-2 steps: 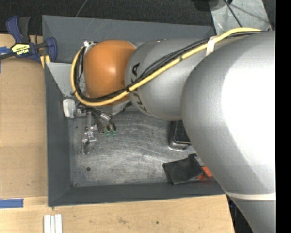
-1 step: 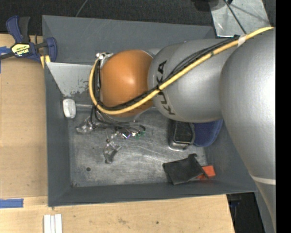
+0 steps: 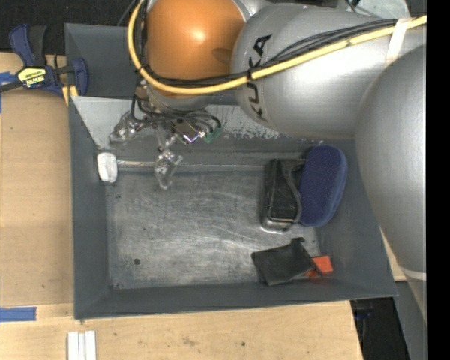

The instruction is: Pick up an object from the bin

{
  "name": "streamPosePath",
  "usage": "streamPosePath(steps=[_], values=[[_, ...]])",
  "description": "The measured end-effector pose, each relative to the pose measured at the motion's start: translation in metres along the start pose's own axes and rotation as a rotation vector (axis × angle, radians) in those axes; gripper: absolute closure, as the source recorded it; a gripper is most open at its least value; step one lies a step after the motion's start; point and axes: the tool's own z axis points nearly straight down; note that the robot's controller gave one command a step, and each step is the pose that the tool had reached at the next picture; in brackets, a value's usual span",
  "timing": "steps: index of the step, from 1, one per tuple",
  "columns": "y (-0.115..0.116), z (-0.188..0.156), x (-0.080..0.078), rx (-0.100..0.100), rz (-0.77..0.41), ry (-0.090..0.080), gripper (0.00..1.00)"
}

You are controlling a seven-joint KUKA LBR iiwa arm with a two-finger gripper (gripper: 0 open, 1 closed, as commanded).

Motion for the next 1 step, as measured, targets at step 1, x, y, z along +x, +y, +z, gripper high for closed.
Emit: streamPosePath(steps=[1], values=[[-0.0063,0.1276,0.021,-0.009,-0.008,0.02,0.0]])
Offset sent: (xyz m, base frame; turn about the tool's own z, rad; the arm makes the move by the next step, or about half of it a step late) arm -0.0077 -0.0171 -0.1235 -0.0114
